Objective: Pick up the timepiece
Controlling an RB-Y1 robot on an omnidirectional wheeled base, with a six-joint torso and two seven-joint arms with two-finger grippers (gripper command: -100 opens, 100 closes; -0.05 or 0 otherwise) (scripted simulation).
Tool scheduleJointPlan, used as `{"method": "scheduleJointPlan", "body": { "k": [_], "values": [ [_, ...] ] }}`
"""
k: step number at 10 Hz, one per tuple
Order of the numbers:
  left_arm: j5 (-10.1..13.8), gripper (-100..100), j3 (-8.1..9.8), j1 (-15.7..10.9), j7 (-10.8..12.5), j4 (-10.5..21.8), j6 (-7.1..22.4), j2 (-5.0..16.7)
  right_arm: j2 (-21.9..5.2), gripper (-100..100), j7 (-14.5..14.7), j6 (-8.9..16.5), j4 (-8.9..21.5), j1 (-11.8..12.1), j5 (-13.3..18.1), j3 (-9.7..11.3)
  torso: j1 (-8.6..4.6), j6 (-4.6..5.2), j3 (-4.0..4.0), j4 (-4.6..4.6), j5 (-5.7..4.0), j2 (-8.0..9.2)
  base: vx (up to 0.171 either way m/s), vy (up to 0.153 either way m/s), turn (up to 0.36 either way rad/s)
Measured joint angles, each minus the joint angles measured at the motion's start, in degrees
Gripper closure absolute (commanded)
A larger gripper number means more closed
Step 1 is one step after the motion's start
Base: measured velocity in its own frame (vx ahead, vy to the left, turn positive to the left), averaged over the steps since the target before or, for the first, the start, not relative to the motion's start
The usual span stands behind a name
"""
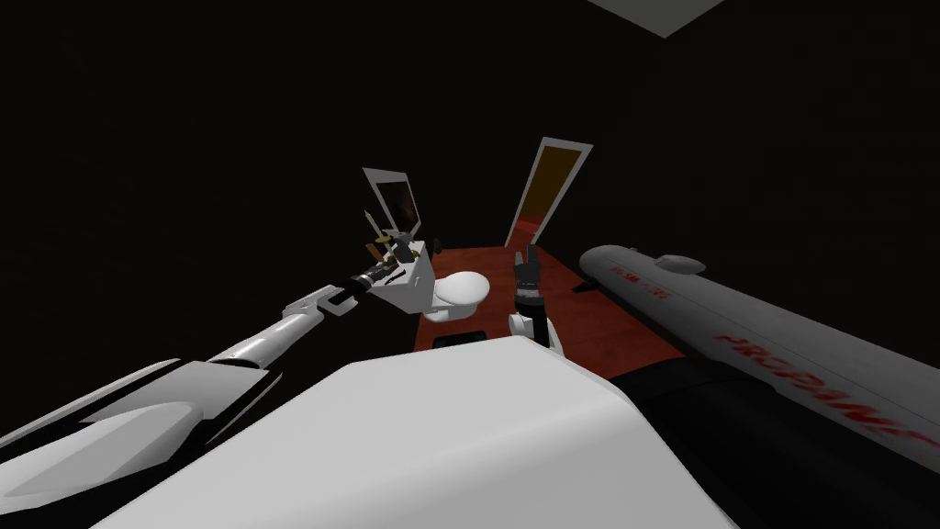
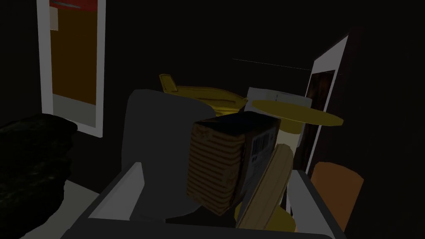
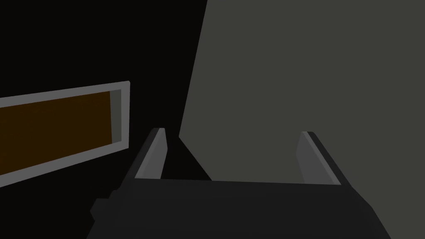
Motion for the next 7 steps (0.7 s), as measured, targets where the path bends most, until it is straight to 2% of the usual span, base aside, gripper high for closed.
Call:
{"method": "scheduleJointPlan", "body": {
  "k": [2,4,6,7],
  "values": [
    [0.26,-100,-0.55,-2.76,-0.36,2.72,-0.44,-0.22,0.0,0,0.0,0.0,0.0,0.0,0.0,0.0,-0.08,-0.01,0.18,-0.05,0.0,0.41,-0.014,-0.001,0.006],
    [0.17,-100,-0.82,-4.22,-0.29,6.72,-1.24,-0.44,0.0,0,0.0,0.0,0.0,0.0,0.0,0.0,-0.08,-0.02,0.21,-0.08,0.01,0.49,-0.034,-0.002,-0.032],
    [1.85,-100,-3.73,-7.6,-0.95,10.57,-2.77,-0.66,0.0,0,0.0,0.0,0.0,0.0,0.0,0.0,-0.11,0.04,0.54,-0.46,0.01,1.52,-0.068,-0.022,-0.035],
    [2.08,-100,-4.32,-9.09,-0.95,12.0,-2.85,-0.48,0.0,0,0.0,0.0,0.0,0.0,0.0,0.0,-0.2,0.02,0.67,-0.51,-0.01,1.84,-0.023,-0.005,0.003]
  ]
}}
